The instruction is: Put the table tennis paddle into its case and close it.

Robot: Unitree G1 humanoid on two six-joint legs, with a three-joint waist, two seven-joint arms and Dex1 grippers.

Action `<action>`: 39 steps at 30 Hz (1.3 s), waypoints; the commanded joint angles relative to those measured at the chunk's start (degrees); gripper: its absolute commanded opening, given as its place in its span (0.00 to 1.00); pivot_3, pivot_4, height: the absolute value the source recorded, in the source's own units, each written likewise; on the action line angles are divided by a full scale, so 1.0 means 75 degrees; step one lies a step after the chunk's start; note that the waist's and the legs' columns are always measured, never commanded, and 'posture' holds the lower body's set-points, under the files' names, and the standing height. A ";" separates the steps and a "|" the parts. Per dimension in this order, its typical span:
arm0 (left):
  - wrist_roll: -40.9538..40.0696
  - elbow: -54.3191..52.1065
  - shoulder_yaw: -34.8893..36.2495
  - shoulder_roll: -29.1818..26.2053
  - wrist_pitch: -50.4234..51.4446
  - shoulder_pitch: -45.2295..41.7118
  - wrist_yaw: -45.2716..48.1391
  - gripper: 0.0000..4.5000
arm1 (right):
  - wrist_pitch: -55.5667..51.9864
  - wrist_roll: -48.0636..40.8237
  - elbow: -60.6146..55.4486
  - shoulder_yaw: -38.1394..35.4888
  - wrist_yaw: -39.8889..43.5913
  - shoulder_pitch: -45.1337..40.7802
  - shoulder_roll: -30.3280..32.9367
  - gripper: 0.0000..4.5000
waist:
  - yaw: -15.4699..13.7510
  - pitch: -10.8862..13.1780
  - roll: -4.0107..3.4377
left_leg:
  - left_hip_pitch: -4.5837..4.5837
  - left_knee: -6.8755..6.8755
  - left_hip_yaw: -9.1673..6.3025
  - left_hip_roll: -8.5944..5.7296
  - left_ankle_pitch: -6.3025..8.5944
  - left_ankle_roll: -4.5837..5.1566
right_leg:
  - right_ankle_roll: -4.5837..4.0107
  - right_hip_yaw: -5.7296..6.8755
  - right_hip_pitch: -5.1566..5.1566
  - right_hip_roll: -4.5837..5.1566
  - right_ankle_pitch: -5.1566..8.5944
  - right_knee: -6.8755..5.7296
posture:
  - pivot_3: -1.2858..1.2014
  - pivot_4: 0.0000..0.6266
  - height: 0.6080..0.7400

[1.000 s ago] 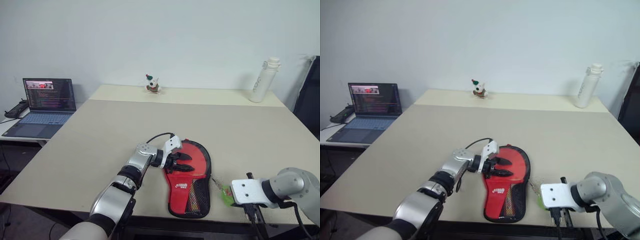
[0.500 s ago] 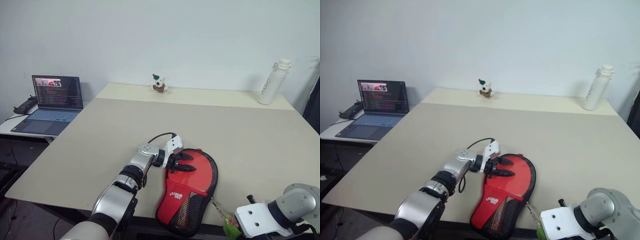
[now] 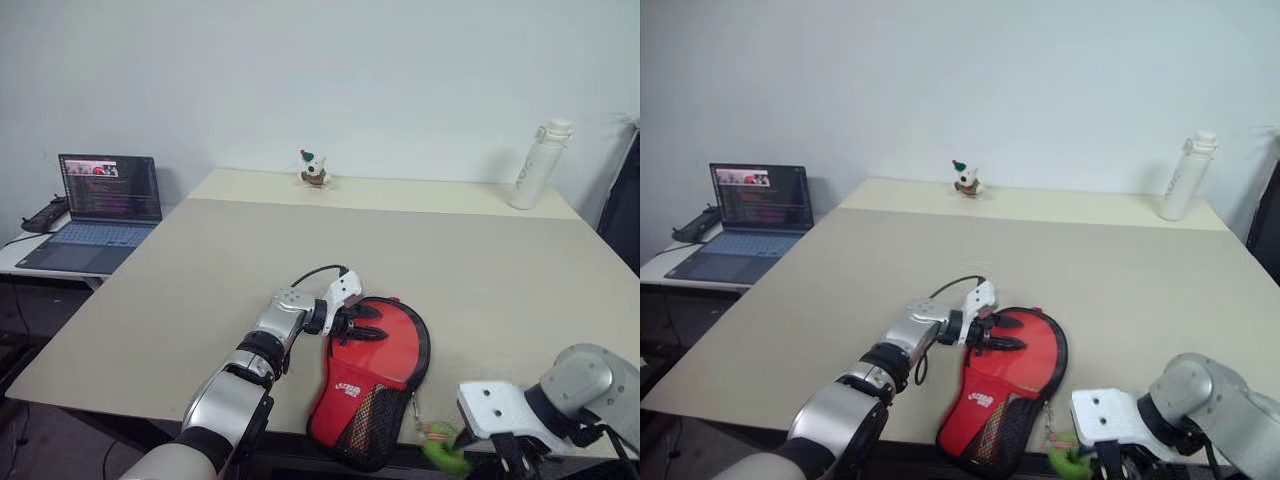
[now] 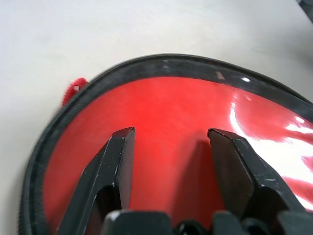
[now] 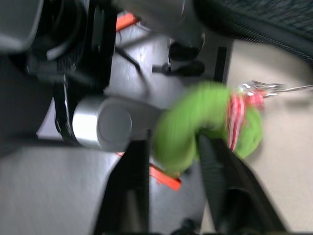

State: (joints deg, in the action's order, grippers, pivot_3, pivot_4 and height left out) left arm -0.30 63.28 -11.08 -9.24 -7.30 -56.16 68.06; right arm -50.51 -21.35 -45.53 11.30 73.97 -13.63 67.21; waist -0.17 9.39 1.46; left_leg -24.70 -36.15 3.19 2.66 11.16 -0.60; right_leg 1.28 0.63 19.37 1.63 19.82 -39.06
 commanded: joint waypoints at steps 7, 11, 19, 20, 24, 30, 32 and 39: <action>-0.1013 -0.3455 0.0522 -0.1452 0.1249 0.1558 0.1288 0.57 | -0.1882 -0.0860 0.1752 -0.1028 -0.2683 -0.1861 -0.2367 0.39 | 0.0245 0.0009 0.0009 | 0.0003 0.0011 0.0000 0.0008 -0.0014 -0.0023 | -0.0013 -0.0007 0.0010 -0.0001 -0.0007 -0.0006 | 0.52 0.24 1.00; -0.1685 -0.5381 0.0778 -0.2569 0.2552 0.2420 0.1811 0.57 | -0.1345 -0.0452 0.2683 -0.1126 -0.3573 -0.1722 -0.3066 0.39 | 0.0242 0.0019 0.0001 | -0.0014 0.0016 0.0008 0.0007 -0.0029 -0.0047 | -0.0019 -0.0010 0.0037 0.0000 -0.0002 -0.0007 | 0.52 0.24 1.00; -0.2403 -0.7535 0.1507 -0.3923 0.3846 0.3840 0.1270 0.57 | 0.0167 0.0603 0.4845 -0.0879 -0.4858 -0.1899 -0.4185 0.39 | 0.0203 0.0022 -0.0004 | -0.0018 0.0015 0.0009 0.0001 -0.0011 -0.0015 | -0.0017 -0.0007 0.0035 0.0008 0.0000 -0.0009 | 0.52 0.24 1.00; -0.2439 -0.7713 0.1536 -0.3989 0.3911 0.4006 0.1172 0.57 | 0.0281 0.0684 0.5045 -0.0858 -0.4944 -0.1917 -0.4294 0.39 | 0.0210 0.0022 -0.0004 | -0.0017 0.0016 0.0009 0.0002 -0.0012 -0.0015 | -0.0017 -0.0007 0.0037 0.0008 0.0000 -0.0015 | 0.52 0.24 1.00; -0.2579 -0.8282 0.1603 -0.4065 0.4161 0.4484 0.0808 0.57 | 0.0433 0.0857 0.5587 -0.0785 -0.5211 -0.1971 -0.4698 0.39 | 0.0220 0.0023 -0.0005 | -0.0017 0.0018 0.0010 0.0004 -0.0012 -0.0014 | -0.0017 -0.0008 0.0045 0.0006 0.0001 -0.0025 | 0.52 0.24 1.00; -0.2756 -0.8802 0.1665 -0.4088 0.4432 0.4883 0.0399 0.57 | 0.0064 0.0714 0.6046 -0.1181 -0.5764 -0.2254 -0.5504 0.39 | 0.0245 0.0023 -0.0006 | -0.0016 0.0019 0.0017 0.0008 -0.0013 -0.0015 | -0.0017 -0.0016 0.0055 0.0005 0.0001 -0.0041 | 0.52 0.24 1.00; -0.2792 -0.8859 0.1690 -0.4134 0.4463 0.4936 0.0328 0.57 | 0.0035 0.0755 0.6039 -0.1250 -0.5828 -0.2293 -0.5541 0.39 | 0.0251 0.0024 -0.0006 | -0.0017 0.0019 0.0025 0.0007 -0.0013 -0.0015 | -0.0018 -0.0024 0.0068 0.0004 0.0001 -0.0053 | 0.52 0.24 1.00; -0.2826 -0.8877 0.1645 -0.4247 0.4394 0.5001 0.0205 0.57 | 0.0665 0.1290 0.6262 -0.1501 -0.6505 -0.2504 -0.5484 0.72 | 0.0245 0.0024 -0.0007 | -0.0018 0.0022 0.0030 0.0006 -0.0013 -0.0015 | -0.0018 -0.0029 0.0080 0.0005 0.0002 -0.0061 | 0.52 0.24 1.00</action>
State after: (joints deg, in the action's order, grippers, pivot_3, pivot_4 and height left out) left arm -20.25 -1.54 0.33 -40.39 26.03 -18.45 69.84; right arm -47.22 -12.05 2.21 2.80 26.35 -30.59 25.80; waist 1.67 9.57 1.41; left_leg -24.84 -35.98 3.42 2.70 11.07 -0.71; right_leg 1.14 0.40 19.97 1.67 19.83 -39.52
